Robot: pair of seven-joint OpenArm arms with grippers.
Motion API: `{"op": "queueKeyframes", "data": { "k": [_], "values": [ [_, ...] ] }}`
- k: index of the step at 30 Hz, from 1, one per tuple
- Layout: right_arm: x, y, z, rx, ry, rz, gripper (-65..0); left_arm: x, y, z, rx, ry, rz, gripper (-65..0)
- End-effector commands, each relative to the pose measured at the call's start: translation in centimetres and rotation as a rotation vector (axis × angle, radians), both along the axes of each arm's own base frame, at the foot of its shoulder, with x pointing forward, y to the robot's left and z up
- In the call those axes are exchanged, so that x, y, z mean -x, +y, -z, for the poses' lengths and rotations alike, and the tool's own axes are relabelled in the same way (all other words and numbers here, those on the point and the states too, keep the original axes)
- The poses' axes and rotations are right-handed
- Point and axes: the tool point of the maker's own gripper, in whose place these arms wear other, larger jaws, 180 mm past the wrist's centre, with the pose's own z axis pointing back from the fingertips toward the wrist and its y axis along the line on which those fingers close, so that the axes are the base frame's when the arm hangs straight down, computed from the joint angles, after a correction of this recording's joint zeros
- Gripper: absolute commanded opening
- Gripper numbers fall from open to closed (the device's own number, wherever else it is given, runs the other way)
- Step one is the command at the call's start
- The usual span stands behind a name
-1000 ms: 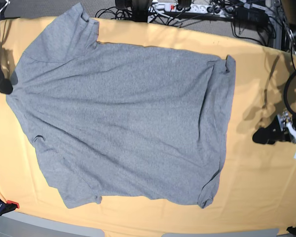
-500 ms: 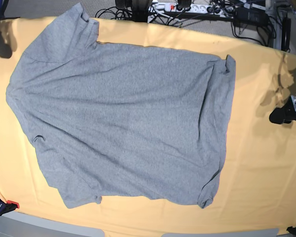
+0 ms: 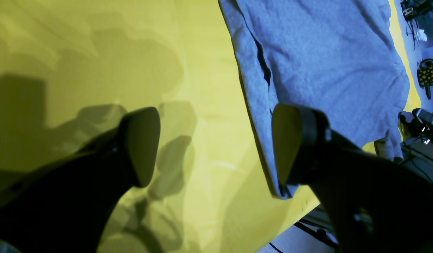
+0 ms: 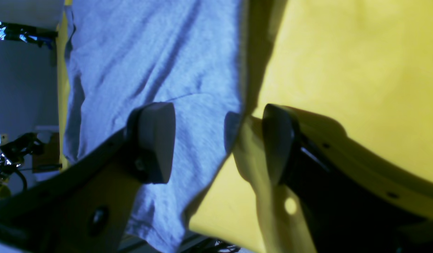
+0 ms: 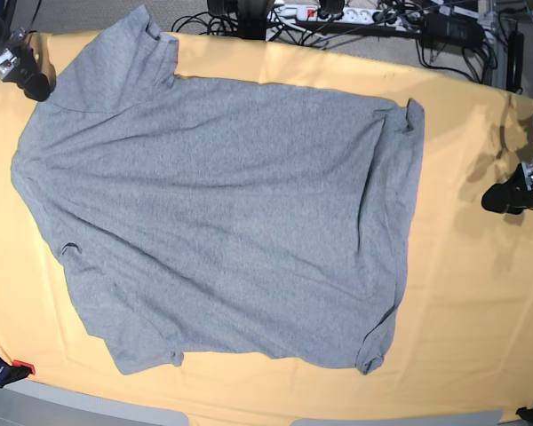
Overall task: Layout the t-shirt on the table in an organized manner, then fold the t-shirt properly
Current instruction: 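Raise both grippers and move them to the shirt's shoulder corners, then grasp the shoulder corners of the grey shirt with both grippers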
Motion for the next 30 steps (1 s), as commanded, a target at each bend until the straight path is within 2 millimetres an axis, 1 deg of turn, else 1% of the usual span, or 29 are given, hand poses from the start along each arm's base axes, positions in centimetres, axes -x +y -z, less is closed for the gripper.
{"op": "queueKeyframes", "data": {
  "k": [1,6,9,12,17,19,21,27,29,30],
  "values": [
    [0.1,0.0,-0.1,0.015,0.008,-0.024,-24.3,-0.8,0.7,-2.1,-0.013,-0.060,-0.002,-15.6],
    [-0.1,1.9,0.7,-0.017,0.025,-0.074,-24.3,-0.9,0.5,-2.3,-0.017,-0.065,0.004,-15.6],
    [-0.2,2.2,0.8,-0.021,0.029,-0.086,-24.3,-0.9,-0.2,-2.4,-0.036,-0.068,0.038,-15.6],
    [-0.2,1.9,0.6,-0.011,0.030,-0.091,-24.8,-0.9,-2.1,-2.6,-0.067,-0.074,0.114,-15.6],
    [-0.4,1.3,0.3,0.007,0.029,-0.101,-24.8,-0.2,-6.3,-2.6,-0.119,-0.086,0.281,-15.6],
    [-0.5,1.0,0.1,0.018,0.029,-0.105,-24.8,0.9,-7.5,-1.8,-0.128,-0.064,0.330,-15.6],
    [-0.6,0.6,-0.1,0.029,0.030,-0.110,-24.8,2.5,-8.3,-0.5,-0.129,-0.026,0.363,-15.6],
    [-0.9,-0.2,-0.6,0.056,0.031,-0.123,-24.8,7.6,-9.0,3.3,-0.106,0.122,0.402,-15.6],
    [-0.9,-0.3,-0.7,0.062,0.031,-0.126,-24.8,8.9,-9.0,4.2,-0.093,0.159,0.397,-15.6],
    [-1.0,-0.3,-0.8,0.064,0.029,-0.128,-24.8,9.2,-9.0,4.4,-0.084,0.163,0.385,-15.6]
  ]
}}
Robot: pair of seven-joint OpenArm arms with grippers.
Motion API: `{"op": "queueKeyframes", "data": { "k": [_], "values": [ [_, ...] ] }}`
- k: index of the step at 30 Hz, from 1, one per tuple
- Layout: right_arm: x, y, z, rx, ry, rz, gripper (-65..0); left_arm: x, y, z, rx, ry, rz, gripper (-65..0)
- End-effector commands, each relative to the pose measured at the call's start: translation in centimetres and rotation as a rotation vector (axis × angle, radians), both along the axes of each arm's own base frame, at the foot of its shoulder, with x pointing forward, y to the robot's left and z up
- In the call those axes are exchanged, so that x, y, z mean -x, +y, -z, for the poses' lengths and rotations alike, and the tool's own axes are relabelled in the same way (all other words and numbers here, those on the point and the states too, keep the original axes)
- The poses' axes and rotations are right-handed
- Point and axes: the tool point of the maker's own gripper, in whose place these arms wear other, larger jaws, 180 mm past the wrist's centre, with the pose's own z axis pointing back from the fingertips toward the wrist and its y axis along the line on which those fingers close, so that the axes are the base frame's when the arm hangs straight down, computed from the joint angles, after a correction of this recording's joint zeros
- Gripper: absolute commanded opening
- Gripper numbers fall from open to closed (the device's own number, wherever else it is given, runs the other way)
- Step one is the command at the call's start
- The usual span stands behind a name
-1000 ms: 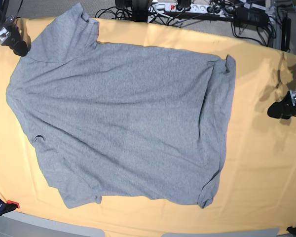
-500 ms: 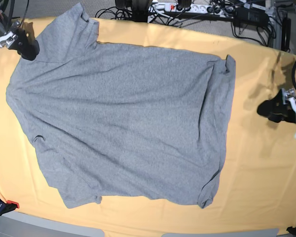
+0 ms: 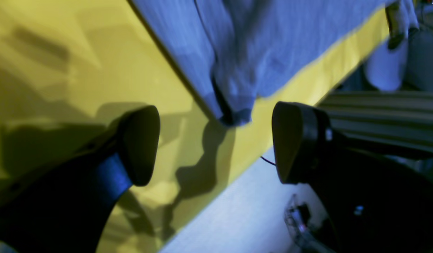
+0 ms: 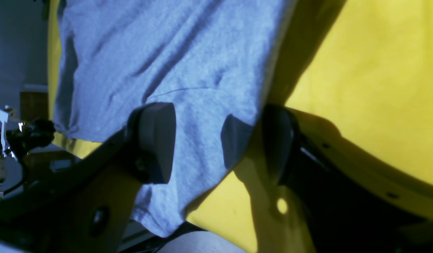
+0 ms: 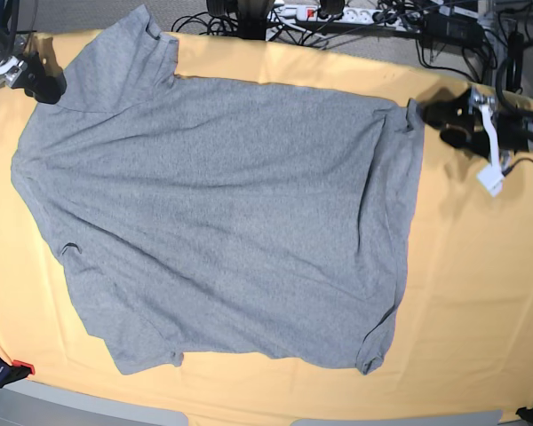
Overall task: Layout the t-shirt on the table in an organized manner, then fold the t-shirt properly
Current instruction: 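Grasp the shoulder corners of the grey shirt with both grippers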
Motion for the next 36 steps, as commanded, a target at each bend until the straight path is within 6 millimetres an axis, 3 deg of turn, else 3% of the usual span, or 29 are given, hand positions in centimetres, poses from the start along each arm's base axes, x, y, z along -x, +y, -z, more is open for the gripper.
{"op": "queueKeyframes", "data": {
  "k": [1,6,11,16,24,34,36],
  "values": [
    [0.0,-0.6,-0.5,0.033,0.006,-0.015,-24.8,-0.8,0.5,-1.3,0.011,-0.046,-0.017,-15.6],
    [0.0,-0.6,-0.5,0.034,0.005,-0.015,-24.8,-1.8,2.2,-2.7,0.072,-0.148,-0.191,-15.6],
    [0.0,-0.6,-0.5,0.034,0.005,-0.015,-24.8,-0.4,2.9,-2.1,0.125,-0.159,-0.318,-15.6],
    [-0.1,-0.6,-0.5,0.034,0.002,-0.015,-24.8,0.8,1.6,0.7,0.114,-0.107,-0.344,-15.6],
    [-0.1,-0.6,-0.5,0.034,0.002,-0.015,-24.8,1.1,-0.6,1.7,0.180,-0.078,-0.358,-15.6],
    [-0.1,-0.6,-0.5,0.034,0.002,-0.015,-24.8,2.8,-6.4,3.7,0.243,0.034,-0.191,-15.6],
    [-0.1,-0.6,-0.5,0.034,0.002,-0.015,-24.8,2.4,-6.6,3.5,0.245,0.025,-0.186,-19.5]
  ]
}}
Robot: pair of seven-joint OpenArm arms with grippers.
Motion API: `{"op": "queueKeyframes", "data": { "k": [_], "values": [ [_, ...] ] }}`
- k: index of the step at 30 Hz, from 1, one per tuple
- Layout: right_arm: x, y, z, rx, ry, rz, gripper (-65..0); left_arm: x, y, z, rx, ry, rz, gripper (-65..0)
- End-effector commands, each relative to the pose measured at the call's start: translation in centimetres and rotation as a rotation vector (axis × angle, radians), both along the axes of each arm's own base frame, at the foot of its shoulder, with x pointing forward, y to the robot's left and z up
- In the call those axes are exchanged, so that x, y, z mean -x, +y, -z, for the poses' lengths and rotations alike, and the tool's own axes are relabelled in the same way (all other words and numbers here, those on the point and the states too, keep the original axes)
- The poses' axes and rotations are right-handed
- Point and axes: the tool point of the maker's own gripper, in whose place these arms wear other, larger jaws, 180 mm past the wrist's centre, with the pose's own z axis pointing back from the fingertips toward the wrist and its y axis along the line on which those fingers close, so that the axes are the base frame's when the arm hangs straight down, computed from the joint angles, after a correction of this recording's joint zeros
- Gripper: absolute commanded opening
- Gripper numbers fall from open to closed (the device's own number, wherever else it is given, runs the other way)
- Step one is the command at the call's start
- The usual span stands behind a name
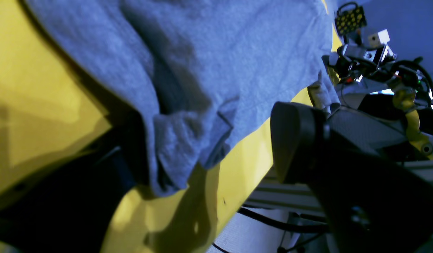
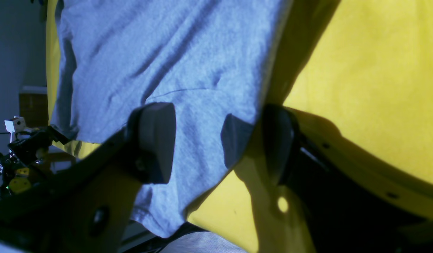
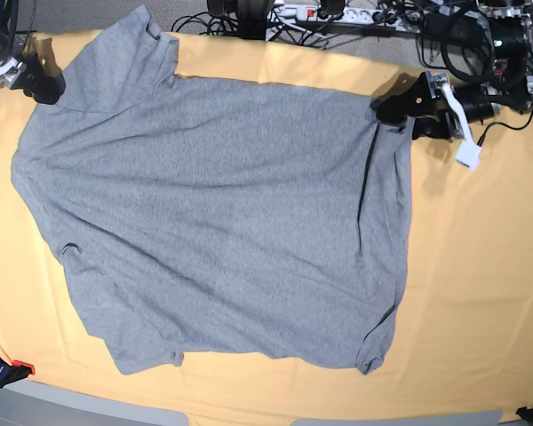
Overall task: Layout the t-shirt on the table in an organized manner, then fold the t-shirt properly
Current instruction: 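Grasp the shoulder corners of the grey shirt with both grippers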
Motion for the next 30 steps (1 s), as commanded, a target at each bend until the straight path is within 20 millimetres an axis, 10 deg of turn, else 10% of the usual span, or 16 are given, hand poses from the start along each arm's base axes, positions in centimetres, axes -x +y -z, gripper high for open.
{"op": "queueKeyframes", "data": {
  "k": [1,5,8,16,26,30],
  "values": [
    [0.0,-0.7,-0.4,0.032,0.005,-0.014,-24.8,1.0,0.5,1.2,-0.073,0.048,0.045,-26.2],
    [0.0,-0.7,-0.5,0.033,0.005,-0.014,-36.3,0.5,1.3,0.9,-0.103,0.029,0.055,-65.0],
    [-0.2,-1.1,-0.7,0.048,0.005,-0.021,-58.9,0.3,2.6,0.4,-0.132,0.021,0.052,-65.0],
    [-1.1,-3.1,-2.7,0.135,-0.006,-0.071,-65.0,-2.3,7.9,-3.8,-0.174,-0.093,-0.066,-65.0],
    [-1.1,-3.0,-2.6,0.134,-0.006,-0.070,-63.0,-2.9,10.1,-5.2,-0.191,-0.139,-0.147,-65.0],
    [-0.7,-2.2,-1.9,0.103,-0.003,-0.055,-28.8,-2.7,9.7,-4.9,-0.175,-0.133,-0.152,-65.0]
  ]
}}
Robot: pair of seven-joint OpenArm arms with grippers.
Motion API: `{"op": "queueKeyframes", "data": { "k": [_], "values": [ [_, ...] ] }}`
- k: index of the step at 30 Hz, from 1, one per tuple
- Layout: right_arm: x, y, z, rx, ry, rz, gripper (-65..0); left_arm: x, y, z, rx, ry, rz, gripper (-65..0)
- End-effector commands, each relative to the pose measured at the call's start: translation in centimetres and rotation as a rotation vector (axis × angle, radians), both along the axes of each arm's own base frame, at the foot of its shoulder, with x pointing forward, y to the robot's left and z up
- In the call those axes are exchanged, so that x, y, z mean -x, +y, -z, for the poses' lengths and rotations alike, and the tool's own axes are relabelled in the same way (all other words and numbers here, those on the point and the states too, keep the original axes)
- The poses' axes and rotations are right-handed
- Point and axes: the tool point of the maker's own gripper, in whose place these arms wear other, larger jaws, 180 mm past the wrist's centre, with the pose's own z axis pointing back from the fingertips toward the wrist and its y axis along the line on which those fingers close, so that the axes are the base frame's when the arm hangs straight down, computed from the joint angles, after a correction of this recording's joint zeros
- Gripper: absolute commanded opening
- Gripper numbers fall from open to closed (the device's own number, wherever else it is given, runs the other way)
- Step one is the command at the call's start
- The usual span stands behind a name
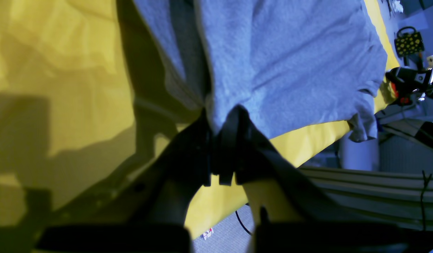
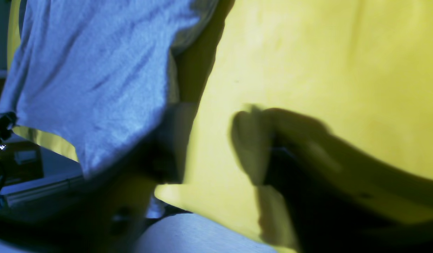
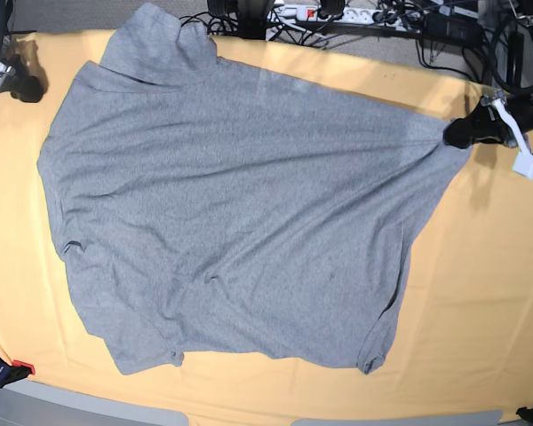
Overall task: Layout the t-shirt on the table in an organized manner, then fold the t-shirt properly
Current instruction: 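Grasp the shoulder corners of the grey shirt with both grippers, then pull the shoulder corners apart and away from the robot, stretching the shirt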
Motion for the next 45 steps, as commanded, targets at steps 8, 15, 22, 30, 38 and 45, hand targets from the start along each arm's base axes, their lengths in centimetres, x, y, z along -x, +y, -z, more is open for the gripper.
{"op": "queueKeyframes", "data": {
  "k": [8,15,22,30,38,45],
  "values": [
    [0.3,3.2,1.2,-0.092,-0.014,0.009,-23.7,-0.6,0.1,-1.0,0.008,-0.038,-0.006,-65.0],
    [2.1,8.7,3.8,-0.194,0.084,-0.114,-24.3,-0.6,0.1,-1.0,0.008,-0.039,-0.006,-65.0],
    [3.9,9.4,4.4,-0.203,0.135,-0.136,-24.7,-0.6,0.2,-1.0,0.008,-0.038,-0.006,-65.0],
    [6.0,9.5,4.8,-0.207,0.185,-0.134,-24.7,-0.7,0.1,-1.2,0.008,-0.044,-0.006,-65.0],
    [6.1,10.1,5.0,-0.221,0.190,-0.142,-24.7,-0.7,0.1,-1.2,0.008,-0.044,-0.006,-65.0],
    [6.8,13.4,5.7,-0.276,0.231,-0.238,-24.7,-0.7,0.1,-1.1,0.008,-0.044,-0.006,-65.0]
  ]
}}
